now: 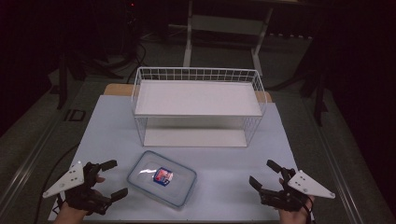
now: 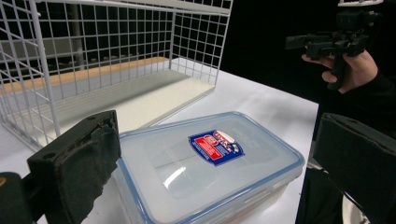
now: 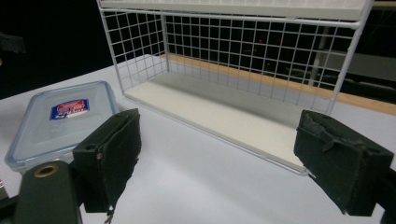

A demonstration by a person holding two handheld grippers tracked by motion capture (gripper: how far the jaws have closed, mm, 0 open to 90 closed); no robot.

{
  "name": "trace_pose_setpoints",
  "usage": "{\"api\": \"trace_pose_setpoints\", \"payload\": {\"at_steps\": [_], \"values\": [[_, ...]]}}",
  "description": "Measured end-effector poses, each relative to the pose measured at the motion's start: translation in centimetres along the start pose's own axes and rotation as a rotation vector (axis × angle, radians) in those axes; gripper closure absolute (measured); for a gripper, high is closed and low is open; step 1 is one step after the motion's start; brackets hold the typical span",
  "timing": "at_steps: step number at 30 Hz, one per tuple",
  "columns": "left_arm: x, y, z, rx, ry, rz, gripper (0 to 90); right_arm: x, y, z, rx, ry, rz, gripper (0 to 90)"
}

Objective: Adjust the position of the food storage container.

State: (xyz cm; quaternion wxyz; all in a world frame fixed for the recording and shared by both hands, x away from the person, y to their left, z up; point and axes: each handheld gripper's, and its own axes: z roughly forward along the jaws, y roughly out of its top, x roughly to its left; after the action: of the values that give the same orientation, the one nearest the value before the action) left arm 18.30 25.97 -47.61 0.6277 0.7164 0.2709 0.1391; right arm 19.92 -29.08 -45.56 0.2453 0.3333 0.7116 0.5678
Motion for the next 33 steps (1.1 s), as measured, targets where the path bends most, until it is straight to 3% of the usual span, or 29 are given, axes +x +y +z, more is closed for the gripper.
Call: {"api": "trace_pose_setpoints", "payload": {"at_steps": [6,8,10,11,16,20,22,24,26,27,28,29,30,33], "values": [[-0.3,0.6,-0.2,-0.021,-0.014,0.000,0.3,0.1,0.1,-0.3,-0.005,-0.005,0.010,14.3],[-0.5,1.2,-0.2,-0.003,-0.035,-0.001,0.4,0.1,0.2,-0.3,-0.010,-0.007,0.016,14.2],[-0.6,1.4,-0.3,0.011,-0.026,0.005,0.4,0.1,0.3,-0.3,-0.008,-0.011,0.020,14.2],[-0.8,1.8,-0.5,0.034,-0.061,0.015,0.4,0.2,0.3,-0.4,-0.009,-0.011,0.020,14.2],[-1.4,1.9,-0.2,0.087,-0.067,0.030,3.7,0.2,0.4,-0.5,-0.016,-0.012,0.016,14.2],[-2.3,1.0,0.8,0.148,-0.106,0.036,19.4,0.3,0.4,-0.4,-0.012,-0.007,0.026,14.2],[-2.4,0.9,0.9,0.156,-0.116,0.032,33.9,0.3,0.3,-0.4,-0.011,-0.009,0.028,14.2],[-2.5,0.4,1.4,0.198,-0.159,0.051,50.4,0.3,0.4,-0.4,-0.012,-0.009,0.025,14.2],[-2.6,0.2,1.5,0.215,-0.158,0.064,63.2,0.4,0.4,-0.4,-0.014,-0.006,0.026,14.2],[-2.6,-0.1,1.7,0.250,-0.176,0.076,68.6,0.4,0.4,-0.4,-0.014,-0.006,0.026,14.2],[-2.6,-0.1,1.7,0.250,-0.176,0.076,72.0,0.4,0.4,-0.4,-0.014,-0.006,0.026,14.2],[-2.6,-0.4,2.0,0.284,-0.180,0.083,76.9,0.4,0.4,-0.4,-0.012,-0.006,0.027,14.2],[-2.6,-0.4,2.0,0.284,-0.180,0.083,79.3,0.4,0.4,-0.4,-0.012,-0.006,0.027,14.2],[-2.5,-1.4,2.7,0.344,-0.173,0.090,87.6,0.3,0.3,-0.4,-0.010,-0.004,0.036,14.2]]}}
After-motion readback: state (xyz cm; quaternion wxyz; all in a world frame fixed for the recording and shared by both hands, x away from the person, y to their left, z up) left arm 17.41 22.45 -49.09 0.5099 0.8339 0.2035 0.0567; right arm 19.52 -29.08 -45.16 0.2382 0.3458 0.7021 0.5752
